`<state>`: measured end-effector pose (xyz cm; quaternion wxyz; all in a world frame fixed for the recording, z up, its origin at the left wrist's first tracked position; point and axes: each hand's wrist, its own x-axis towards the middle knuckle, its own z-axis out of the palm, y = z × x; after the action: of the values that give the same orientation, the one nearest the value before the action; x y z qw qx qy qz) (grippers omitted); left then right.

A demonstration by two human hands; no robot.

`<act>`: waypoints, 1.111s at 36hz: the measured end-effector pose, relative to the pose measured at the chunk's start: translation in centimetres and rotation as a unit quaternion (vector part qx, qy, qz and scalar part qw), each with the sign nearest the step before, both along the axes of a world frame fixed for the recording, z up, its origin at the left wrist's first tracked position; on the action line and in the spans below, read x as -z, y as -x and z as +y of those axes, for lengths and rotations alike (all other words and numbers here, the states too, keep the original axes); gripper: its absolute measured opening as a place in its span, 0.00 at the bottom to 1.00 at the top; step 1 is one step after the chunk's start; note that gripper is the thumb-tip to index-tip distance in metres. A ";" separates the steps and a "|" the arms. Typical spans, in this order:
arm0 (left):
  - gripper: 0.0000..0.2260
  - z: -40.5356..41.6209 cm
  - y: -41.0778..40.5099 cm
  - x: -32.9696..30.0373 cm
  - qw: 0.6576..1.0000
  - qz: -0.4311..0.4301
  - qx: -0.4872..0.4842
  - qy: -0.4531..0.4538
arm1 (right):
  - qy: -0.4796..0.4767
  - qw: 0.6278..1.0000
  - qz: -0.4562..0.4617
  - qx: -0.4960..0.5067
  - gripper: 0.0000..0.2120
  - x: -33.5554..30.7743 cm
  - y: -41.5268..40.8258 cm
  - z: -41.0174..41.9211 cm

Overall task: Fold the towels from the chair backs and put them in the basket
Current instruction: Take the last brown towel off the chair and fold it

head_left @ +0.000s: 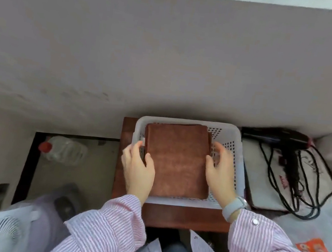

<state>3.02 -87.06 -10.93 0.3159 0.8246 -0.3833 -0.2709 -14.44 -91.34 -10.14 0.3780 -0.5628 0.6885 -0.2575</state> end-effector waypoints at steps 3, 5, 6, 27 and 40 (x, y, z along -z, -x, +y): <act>0.17 -0.3 0.5 -0.7 0.984 -0.143 0.081 0.066 | 0.164 0.975 0.143 -0.052 0.17 -0.7 -0.9 0.5; 0.17 -1.1 0.9 -0.1 0.957 -0.204 0.188 0.079 | 0.222 0.944 0.206 -0.129 0.20 -0.4 -2.2 0.4; 0.18 -1.6 1.1 0.5 0.943 -0.222 0.238 0.067 | 0.226 0.931 0.234 -0.167 0.22 0.0 -2.9 0.2; 0.27 -4.2 0.2 6.8 0.895 -0.276 0.347 -0.052 | 0.093 0.916 0.308 -0.238 0.26 7.4 -2.9 -1.5; 0.18 -7.9 -1.9 -5.1 0.908 -0.255 0.331 0.038 | 0.132 0.954 0.184 -0.198 0.21 -5.4 -3.5 -4.9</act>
<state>4.88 -94.96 -5.80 0.1313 0.6788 -0.7115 -0.1257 -10.90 -96.25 -4.72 0.2105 -0.7701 0.5811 -0.1577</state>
